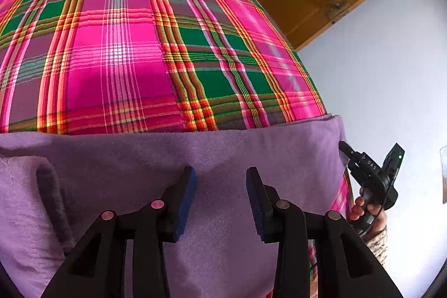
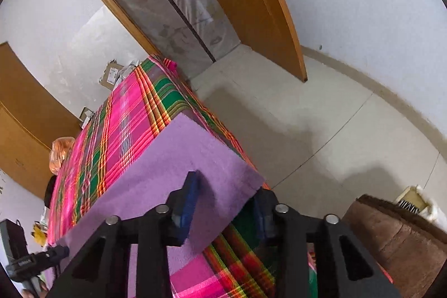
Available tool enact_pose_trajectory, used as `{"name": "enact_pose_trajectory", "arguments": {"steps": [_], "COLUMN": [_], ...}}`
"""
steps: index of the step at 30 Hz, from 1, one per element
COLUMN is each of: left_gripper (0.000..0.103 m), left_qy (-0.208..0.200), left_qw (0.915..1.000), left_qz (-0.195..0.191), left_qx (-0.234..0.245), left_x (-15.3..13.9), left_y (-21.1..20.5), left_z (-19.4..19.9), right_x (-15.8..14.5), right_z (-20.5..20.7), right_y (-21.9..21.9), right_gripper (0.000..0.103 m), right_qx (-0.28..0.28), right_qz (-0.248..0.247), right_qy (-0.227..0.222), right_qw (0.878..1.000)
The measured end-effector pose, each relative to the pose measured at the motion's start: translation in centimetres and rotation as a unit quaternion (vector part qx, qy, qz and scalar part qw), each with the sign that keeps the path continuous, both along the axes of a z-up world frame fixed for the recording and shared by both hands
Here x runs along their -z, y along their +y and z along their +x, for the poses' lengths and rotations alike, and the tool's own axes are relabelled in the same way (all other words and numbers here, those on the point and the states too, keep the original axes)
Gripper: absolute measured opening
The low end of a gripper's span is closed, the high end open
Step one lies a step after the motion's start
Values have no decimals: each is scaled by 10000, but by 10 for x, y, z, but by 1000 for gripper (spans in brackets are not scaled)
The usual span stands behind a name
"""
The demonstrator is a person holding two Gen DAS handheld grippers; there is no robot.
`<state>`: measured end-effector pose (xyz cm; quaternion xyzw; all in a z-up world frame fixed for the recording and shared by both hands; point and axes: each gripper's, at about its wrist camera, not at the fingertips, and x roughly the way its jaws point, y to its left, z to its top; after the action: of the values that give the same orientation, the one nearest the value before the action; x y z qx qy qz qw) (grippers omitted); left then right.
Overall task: Fold clothes
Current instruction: 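Grasp the lilac garment corner at the bed edge with the right gripper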
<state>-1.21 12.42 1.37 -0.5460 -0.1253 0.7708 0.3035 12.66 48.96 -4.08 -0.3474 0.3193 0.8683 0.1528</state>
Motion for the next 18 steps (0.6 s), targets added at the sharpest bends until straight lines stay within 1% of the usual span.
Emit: {"name": "enact_pose_trajectory", "arguments": {"steps": [1,3,4,6,8,11,16,18], "left_gripper": [39,39,39,39,39,39,39,40], "left_qy": [-3,3,5,1,-10,-35,-59,-75], "left_qw": [10000,10000,10000,10000,10000,10000,9999,9999], "left_qz": [11,14,17,31,51,78,95,108], "left_qx": [-4,1,3,0,3,-5,-20,-30], "left_x": [0,0,0,0,1,1,1,1], "left_y": [0,-1,-1,-1,-1,-2,-3,-3], "left_z": [0,0,0,0,-1,-1,-2,-2], "right_x": [-1,-5,-7,-11,-15,-23,-39,-45], "right_z": [-1,-3,-3,-5,-7,-10,-9,-9], "right_y": [-2,-5,-7,-11,-15,-23,-47,-58], "right_gripper": [31,25,23,16,13,12,11,11], "right_qx": [-6,-9,-4,-12,-34,-79,-452,-638], "right_qz": [86,232,307,429,528,745,1046,1097], "right_qy": [-6,-18,-23,-14,12,63,366,494], "right_qw": [10000,9997,9995,9991,9986,9972,9928,9907]}}
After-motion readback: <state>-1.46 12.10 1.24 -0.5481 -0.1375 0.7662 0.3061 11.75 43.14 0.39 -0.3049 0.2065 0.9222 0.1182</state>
